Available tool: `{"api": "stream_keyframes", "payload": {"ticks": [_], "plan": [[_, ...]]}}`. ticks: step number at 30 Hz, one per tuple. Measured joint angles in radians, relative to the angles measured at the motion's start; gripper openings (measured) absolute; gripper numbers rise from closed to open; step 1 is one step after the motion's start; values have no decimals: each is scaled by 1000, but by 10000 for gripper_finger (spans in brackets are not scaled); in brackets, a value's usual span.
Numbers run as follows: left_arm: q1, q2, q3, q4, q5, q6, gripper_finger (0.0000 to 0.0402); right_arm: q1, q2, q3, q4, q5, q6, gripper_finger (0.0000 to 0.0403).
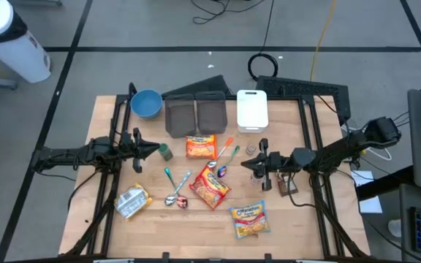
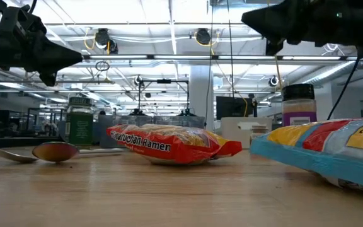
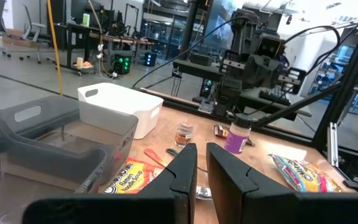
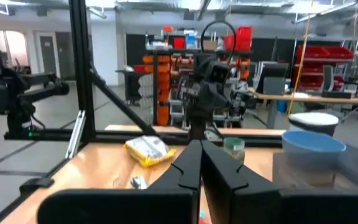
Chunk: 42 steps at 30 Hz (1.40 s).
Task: Pick & Place Food Item
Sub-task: Put the green seasoning bottle into the white bin
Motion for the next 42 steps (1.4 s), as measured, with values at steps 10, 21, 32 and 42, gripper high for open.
{"api": "stream_keyframes", "payload": {"ticks": [10,21,32,42], "plan": [[0,0,0,100,-8,-33,47,0,0,-1,29,0,99,0],[0,0,0,123,-3,-17,47,-28,0,-1,29,31,97,0],[0,0,0,159,-2,-73,47,-75,0,0,25,26,-53,0],[1,0,0,180,97,-3,47,-191,0,0,73,23,20,16]]}}
